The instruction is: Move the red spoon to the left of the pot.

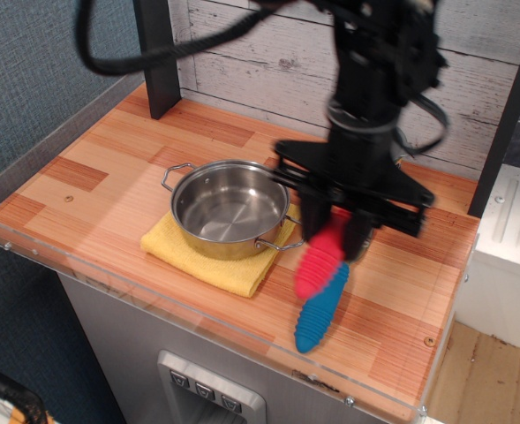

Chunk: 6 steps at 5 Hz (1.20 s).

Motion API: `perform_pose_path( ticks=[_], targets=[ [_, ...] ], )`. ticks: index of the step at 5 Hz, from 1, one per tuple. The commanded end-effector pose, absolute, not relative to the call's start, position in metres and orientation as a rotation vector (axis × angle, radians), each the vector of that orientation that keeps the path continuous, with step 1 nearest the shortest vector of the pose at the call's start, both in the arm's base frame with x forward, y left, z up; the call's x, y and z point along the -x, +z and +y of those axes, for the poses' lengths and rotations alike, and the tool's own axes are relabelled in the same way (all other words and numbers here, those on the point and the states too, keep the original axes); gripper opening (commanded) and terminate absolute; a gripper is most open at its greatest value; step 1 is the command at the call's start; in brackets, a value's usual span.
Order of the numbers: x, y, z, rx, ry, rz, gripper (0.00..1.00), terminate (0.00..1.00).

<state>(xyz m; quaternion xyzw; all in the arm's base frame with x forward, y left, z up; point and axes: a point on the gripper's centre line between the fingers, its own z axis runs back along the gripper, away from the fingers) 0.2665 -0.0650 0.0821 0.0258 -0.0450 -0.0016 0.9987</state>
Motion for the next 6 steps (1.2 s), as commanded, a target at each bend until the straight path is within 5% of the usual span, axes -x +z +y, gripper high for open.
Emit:
perform_pose_path(
  ticks=[1, 3, 6],
  targets=[
    [-0.272, 0.114, -0.003, -0.121, 0.109, -0.163, 0.00, 0.00],
    [-0.271, 0.122, 0.064, -0.148, 0.170, -0.178, 0.00, 0.00],
    [-0.272, 0.097, 0.128, -0.179, 0.145, -0.135, 0.00, 0.00]
  ],
)
